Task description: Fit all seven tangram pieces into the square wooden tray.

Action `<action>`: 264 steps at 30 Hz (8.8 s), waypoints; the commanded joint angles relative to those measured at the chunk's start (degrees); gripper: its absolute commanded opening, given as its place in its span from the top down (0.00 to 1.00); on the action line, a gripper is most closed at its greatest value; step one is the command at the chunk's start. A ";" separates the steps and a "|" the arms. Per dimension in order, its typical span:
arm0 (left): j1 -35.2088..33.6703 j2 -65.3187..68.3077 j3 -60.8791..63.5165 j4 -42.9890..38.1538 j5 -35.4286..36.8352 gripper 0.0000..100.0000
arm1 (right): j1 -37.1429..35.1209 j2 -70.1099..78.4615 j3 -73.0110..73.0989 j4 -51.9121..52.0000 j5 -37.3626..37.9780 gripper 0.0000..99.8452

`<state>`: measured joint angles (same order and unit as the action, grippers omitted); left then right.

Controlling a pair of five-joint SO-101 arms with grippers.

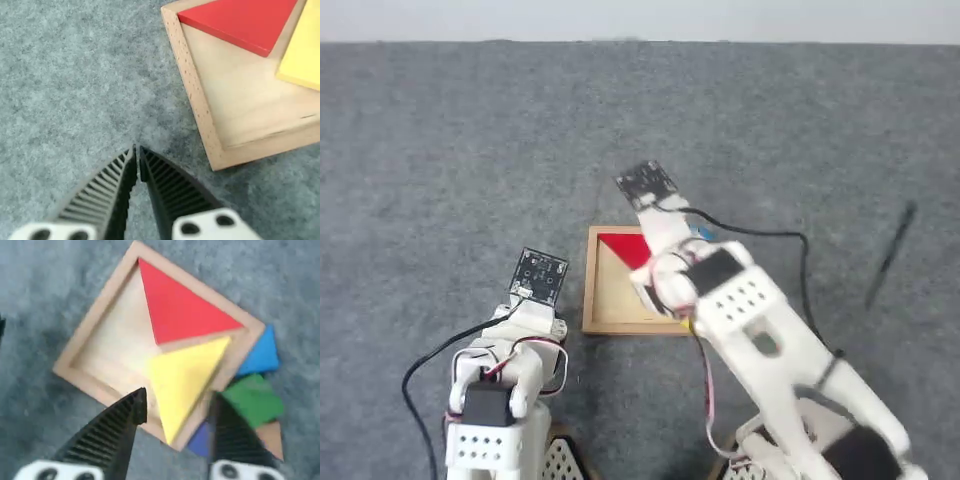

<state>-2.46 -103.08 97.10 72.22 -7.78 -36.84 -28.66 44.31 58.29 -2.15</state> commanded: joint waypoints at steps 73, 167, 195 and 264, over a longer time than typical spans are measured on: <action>-0.26 -1.41 -0.66 0.35 0.44 0.99 | 25.98 17.71 1.85 0.40 18.81 0.82; -0.26 -1.41 -0.66 0.35 0.44 0.99 | -1.45 23.25 -14.68 -5.32 10.81 0.82; -0.26 -1.41 -0.66 0.35 0.44 0.99 | -4.09 29.49 -16.97 -13.49 12.22 0.82; -0.26 -1.41 -0.66 0.35 0.44 0.99 | -12.70 27.91 -2.64 -28.35 0.88 0.97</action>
<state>-2.46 -103.08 97.10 72.22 -7.78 -49.14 -1.49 43.08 30.24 -0.75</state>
